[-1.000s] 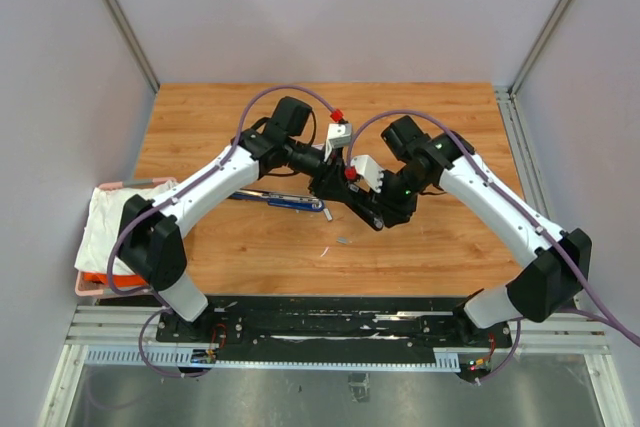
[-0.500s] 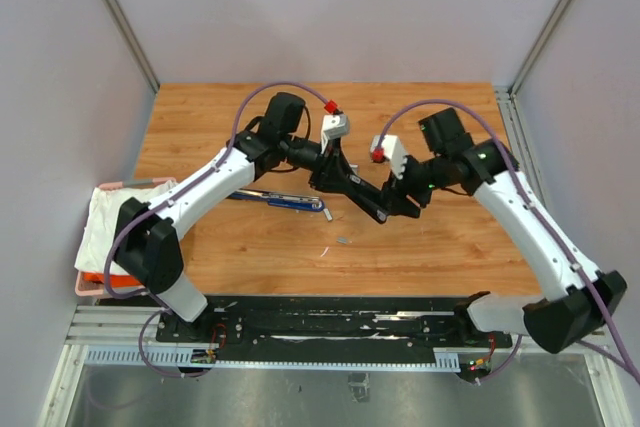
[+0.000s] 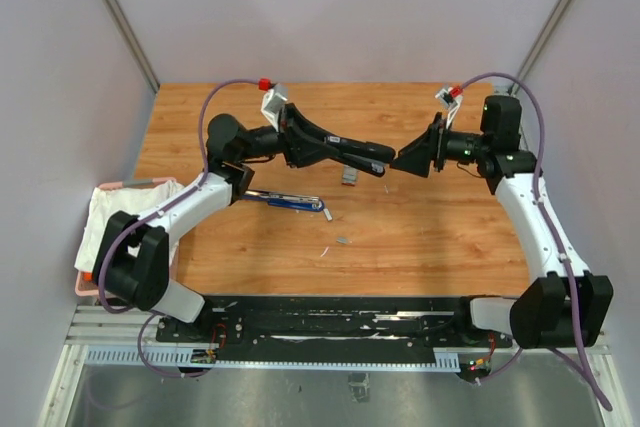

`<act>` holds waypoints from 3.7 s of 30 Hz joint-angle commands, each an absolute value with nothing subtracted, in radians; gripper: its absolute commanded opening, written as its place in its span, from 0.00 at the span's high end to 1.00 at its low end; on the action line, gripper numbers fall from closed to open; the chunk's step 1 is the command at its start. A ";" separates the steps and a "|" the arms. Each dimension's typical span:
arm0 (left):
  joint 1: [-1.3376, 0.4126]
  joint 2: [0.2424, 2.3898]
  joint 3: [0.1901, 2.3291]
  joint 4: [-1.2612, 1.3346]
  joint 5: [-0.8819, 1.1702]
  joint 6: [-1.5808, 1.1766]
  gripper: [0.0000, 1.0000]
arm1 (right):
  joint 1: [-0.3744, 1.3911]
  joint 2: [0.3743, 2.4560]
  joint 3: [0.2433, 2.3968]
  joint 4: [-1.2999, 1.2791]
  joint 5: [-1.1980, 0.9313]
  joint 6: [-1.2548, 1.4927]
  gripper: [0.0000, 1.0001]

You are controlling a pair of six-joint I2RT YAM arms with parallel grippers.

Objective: Unload the staples from the stapler
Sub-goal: Unload the staple at the center of the board, then place the stapler at the center of the board.

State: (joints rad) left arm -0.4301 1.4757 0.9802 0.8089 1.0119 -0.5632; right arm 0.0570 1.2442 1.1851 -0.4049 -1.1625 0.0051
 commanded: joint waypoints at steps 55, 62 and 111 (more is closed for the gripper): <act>-0.410 1.390 0.792 1.345 1.000 -0.718 1.00 | 0.596 1.364 0.995 0.026 -0.968 -0.216 0.90; -0.410 1.397 0.796 1.308 1.038 -0.677 0.96 | 0.597 1.258 0.992 -0.107 -0.900 -0.364 1.00; -0.453 1.237 0.891 -0.190 0.782 0.697 0.32 | 0.523 1.365 1.070 -1.031 0.108 -0.820 0.99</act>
